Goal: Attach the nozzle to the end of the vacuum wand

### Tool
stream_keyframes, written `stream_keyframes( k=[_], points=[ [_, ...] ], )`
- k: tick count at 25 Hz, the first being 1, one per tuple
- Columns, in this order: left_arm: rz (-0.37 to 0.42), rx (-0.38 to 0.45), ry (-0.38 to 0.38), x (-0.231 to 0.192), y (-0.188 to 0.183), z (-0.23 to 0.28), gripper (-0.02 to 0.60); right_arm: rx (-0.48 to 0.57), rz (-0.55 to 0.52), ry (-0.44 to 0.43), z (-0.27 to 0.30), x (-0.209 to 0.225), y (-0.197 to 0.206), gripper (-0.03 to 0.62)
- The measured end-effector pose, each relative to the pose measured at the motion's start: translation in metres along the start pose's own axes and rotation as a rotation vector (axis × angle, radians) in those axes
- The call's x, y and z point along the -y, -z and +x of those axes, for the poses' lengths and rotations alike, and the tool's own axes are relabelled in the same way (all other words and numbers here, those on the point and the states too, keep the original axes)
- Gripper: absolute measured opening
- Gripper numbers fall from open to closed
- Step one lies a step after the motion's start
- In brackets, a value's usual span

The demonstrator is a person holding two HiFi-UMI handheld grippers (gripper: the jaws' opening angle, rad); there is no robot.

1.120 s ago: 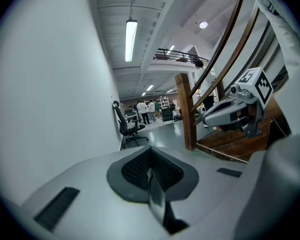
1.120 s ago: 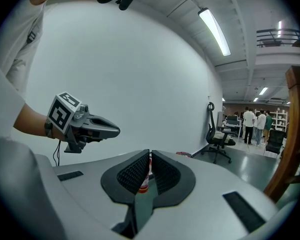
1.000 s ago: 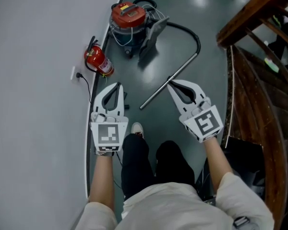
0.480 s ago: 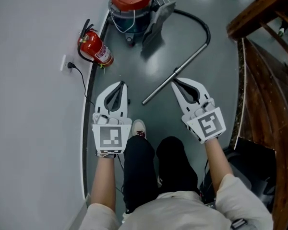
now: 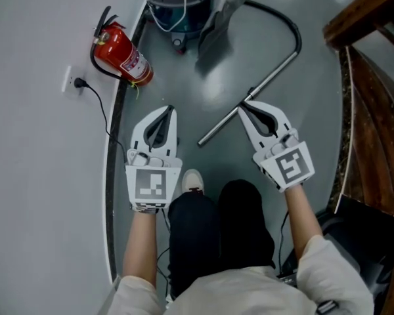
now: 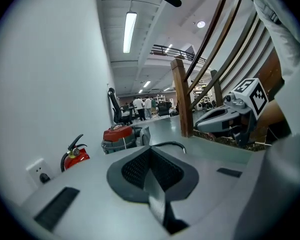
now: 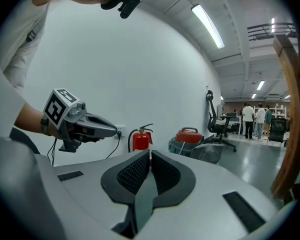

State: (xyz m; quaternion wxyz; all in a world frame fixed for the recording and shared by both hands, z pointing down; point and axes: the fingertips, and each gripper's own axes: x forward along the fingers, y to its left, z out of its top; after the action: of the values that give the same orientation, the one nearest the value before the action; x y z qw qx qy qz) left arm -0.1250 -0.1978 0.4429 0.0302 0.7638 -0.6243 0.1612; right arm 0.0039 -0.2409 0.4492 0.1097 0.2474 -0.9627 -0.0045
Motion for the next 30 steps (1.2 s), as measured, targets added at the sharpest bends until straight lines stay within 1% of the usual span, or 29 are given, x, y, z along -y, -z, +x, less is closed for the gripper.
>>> stream_keyframes(
  k=[3, 7, 12, 15, 16, 18, 21, 24, 26, 30],
  points=[
    [-0.012, -0.003, 0.005, -0.002, 0.026, 0.011, -0.002, -0.006, -0.009, -0.018, 0.011, -0.002, 0.024, 0.029],
    [-0.025, -0.013, 0.001, -0.006, 0.051, 0.019, -0.002, -0.023, -0.010, -0.048, 0.023, -0.005, 0.050, 0.029],
    [-0.008, -0.037, 0.000, -0.006, 0.082, 0.025, -0.002, -0.035, -0.001, -0.095, 0.033, -0.013, 0.077, 0.029],
    [-0.067, -0.046, 0.028, 0.001, 0.098, 0.027, -0.002, -0.037, 0.003, -0.128, 0.038, -0.015, 0.093, 0.029],
    [-0.075, -0.047, 0.039, 0.002, 0.104, 0.029, -0.002, -0.034, 0.010, -0.130, 0.040, -0.014, 0.098, 0.029],
    [-0.062, -0.046, 0.048, 0.005, 0.118, 0.031, -0.002, -0.032, 0.014, -0.135, 0.045, -0.015, 0.110, 0.029],
    [-0.083, -0.059, 0.057, 0.006, 0.141, 0.031, -0.002, -0.037, 0.004, -0.160, 0.056, -0.018, 0.126, 0.029],
    [-0.068, -0.073, 0.053, 0.003, 0.165, 0.039, -0.002, -0.029, 0.000, -0.182, 0.066, -0.023, 0.139, 0.029],
    [-0.054, -0.062, 0.049, 0.004, 0.178, 0.047, -0.002, -0.025, -0.012, -0.198, 0.071, -0.026, 0.149, 0.029],
    [-0.036, -0.055, 0.081, 0.017, 0.203, 0.056, -0.002, -0.037, -0.032, -0.242, 0.078, -0.032, 0.178, 0.029]
  ],
)
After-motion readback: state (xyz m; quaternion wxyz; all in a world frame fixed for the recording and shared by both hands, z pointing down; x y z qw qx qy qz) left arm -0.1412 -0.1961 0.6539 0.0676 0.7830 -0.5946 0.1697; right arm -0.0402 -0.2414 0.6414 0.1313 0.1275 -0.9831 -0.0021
